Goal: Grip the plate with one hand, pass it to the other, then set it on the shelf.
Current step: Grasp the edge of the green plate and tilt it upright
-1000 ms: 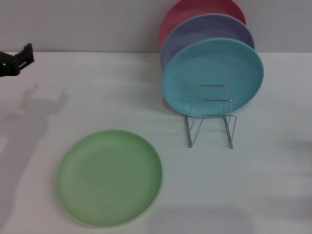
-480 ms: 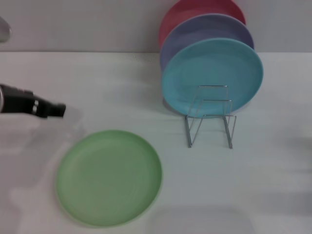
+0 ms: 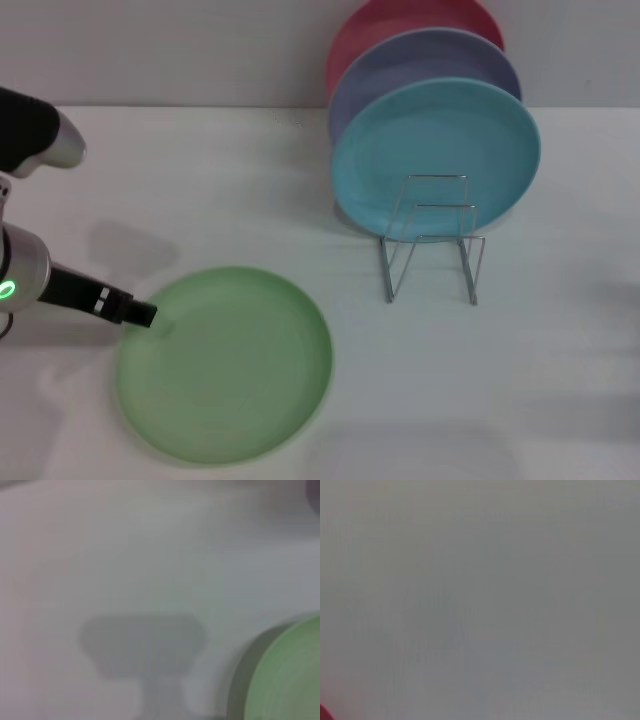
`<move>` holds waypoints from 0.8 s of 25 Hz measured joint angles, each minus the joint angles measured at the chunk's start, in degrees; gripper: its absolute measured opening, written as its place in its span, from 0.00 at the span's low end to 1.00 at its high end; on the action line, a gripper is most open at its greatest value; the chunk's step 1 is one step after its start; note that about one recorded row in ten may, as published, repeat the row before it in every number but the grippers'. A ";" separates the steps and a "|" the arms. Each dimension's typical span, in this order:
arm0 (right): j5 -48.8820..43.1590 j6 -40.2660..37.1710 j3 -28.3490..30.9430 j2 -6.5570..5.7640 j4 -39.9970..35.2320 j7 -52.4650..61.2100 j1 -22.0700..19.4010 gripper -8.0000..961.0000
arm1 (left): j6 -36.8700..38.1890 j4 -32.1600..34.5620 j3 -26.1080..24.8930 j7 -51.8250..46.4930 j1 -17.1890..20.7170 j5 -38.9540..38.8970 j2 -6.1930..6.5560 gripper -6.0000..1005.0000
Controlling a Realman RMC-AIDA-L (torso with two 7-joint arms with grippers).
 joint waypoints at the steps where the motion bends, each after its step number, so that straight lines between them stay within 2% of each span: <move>1: 0.00 0.00 0.00 -0.02 0.00 0.00 0.03 0.86 | -0.10 0.93 0.00 0.04 -0.35 -0.01 0.00 0.76; 9: 0.00 -0.06 0.00 -0.07 0.14 0.00 0.12 0.86 | -1.16 5.24 -0.05 0.30 -2.29 -0.04 -0.01 0.75; 20: 0.05 -0.17 0.10 -0.16 0.26 0.00 0.29 0.86 | -1.76 7.08 -0.05 0.42 -3.42 -0.13 -0.04 0.73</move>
